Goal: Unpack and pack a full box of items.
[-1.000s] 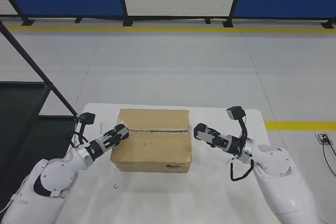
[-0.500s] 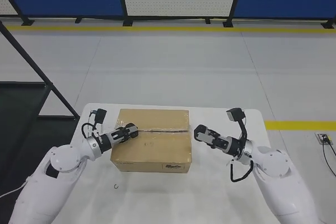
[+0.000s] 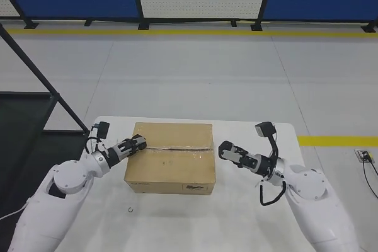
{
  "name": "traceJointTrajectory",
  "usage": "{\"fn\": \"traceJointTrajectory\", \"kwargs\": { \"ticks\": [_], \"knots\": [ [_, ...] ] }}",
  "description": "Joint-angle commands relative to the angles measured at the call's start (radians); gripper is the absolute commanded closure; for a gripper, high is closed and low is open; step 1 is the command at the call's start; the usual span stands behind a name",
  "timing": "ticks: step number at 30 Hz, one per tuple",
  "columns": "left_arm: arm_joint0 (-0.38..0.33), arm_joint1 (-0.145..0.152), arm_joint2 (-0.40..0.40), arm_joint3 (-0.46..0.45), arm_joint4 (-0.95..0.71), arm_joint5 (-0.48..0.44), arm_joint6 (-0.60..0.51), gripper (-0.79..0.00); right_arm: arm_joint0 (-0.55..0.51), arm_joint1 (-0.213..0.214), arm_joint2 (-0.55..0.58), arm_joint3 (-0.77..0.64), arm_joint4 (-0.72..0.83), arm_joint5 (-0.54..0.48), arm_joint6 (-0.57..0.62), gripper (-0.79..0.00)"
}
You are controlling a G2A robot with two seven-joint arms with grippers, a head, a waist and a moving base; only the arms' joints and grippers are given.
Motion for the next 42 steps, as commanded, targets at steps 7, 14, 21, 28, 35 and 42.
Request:
{"fn": "traceJointTrajectory", "kwargs": {
  "ticks": [7,14,21,28,35,42],
  "knots": [
    [0.072,0.013,-0.099,-0.016,-0.055,-0.025,0.019,0.000,0.008,0.003,-0.013,0.008,0.005,-0.004,0.000,-0.785],
    [0.124,0.019,-0.142,-0.012,-0.076,-0.032,0.016,0.000,0.018,0.005,-0.025,0.006,0.004,0.003,0.001,-0.785],
    [0.139,0.011,-0.144,0.005,-0.109,-0.063,0.037,0.000,0.028,0.006,-0.039,-0.005,-0.005,0.019,-0.001,-0.785],
    [0.144,-0.004,-0.137,0.039,-0.145,-0.129,0.105,0.000,0.032,0.008,-0.049,-0.017,-0.014,0.030,-0.005,-0.785],
    [0.158,-0.009,-0.125,0.045,-0.104,-0.126,0.119,0.000,0.034,0.011,-0.056,-0.022,-0.017,0.037,-0.010,-0.785],
    [0.154,-0.018,-0.106,0.052,-0.086,-0.124,0.110,0.000,0.044,0.010,-0.074,-0.018,-0.016,0.040,-0.013,-0.785]
  ]
}}
